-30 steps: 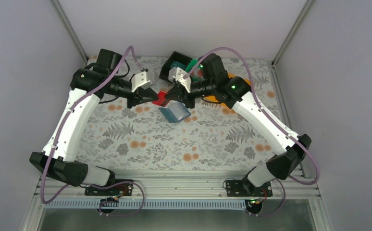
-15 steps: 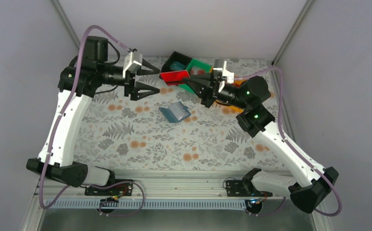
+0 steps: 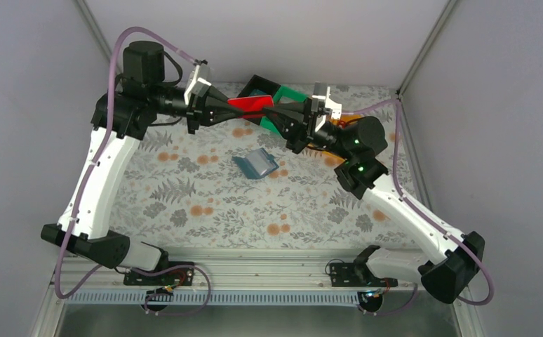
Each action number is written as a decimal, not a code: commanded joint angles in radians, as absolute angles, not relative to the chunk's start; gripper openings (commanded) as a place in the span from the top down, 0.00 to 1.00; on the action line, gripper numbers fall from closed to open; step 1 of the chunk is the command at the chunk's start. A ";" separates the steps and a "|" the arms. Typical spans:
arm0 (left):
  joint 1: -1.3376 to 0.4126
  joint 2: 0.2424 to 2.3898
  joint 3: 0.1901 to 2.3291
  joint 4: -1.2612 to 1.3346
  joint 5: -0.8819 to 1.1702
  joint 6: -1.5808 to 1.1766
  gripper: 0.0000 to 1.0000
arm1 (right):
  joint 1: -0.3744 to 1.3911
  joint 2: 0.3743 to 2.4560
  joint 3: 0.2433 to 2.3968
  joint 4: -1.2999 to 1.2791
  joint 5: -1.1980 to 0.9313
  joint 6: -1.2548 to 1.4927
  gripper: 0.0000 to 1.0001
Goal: Take the credit cards out of the card holder
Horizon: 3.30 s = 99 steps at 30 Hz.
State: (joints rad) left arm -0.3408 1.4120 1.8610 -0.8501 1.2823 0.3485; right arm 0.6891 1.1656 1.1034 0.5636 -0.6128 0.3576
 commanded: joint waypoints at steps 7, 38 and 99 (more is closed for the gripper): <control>-0.348 1.426 1.953 -1.006 1.128 0.462 0.98 | 0.700 1.160 1.216 0.238 -0.624 0.090 0.91; -0.434 0.836 1.291 -0.311 0.383 2.244 0.98 | 0.635 1.061 1.595 -0.471 -0.505 -0.210 0.06; -0.636 1.316 1.940 -1.025 0.100 0.726 0.00 | 0.628 1.296 1.302 -0.130 0.094 -1.059 0.96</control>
